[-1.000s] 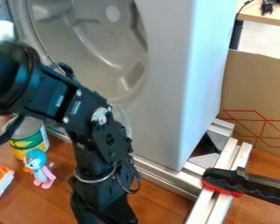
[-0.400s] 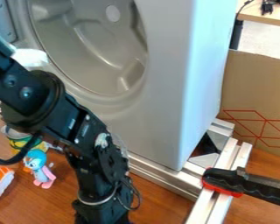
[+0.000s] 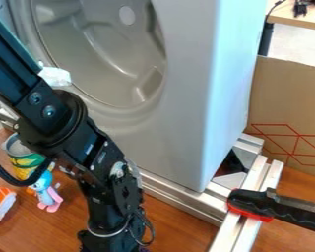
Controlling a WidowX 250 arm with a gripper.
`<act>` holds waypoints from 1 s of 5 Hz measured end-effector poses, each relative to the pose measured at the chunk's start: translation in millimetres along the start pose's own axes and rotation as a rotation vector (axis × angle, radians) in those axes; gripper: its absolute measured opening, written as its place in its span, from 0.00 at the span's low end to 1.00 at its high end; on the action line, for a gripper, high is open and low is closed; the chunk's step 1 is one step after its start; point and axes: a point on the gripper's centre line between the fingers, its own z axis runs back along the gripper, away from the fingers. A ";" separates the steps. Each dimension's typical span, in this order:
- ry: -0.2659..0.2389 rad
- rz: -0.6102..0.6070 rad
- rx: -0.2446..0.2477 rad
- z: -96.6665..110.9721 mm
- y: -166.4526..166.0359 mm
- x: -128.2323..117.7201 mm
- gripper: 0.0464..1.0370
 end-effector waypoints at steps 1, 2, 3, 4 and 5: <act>0.072 0.046 0.107 0.1 30.1 -7.4 0.96; 0.142 0.163 0.214 7.8 82.8 -28.0 0.96; 0.162 0.195 0.236 10.5 108.5 -38.3 0.96; 0.168 0.181 0.246 10.9 111.8 -40.1 0.96; 0.151 0.172 0.233 13.3 107.4 -42.5 0.96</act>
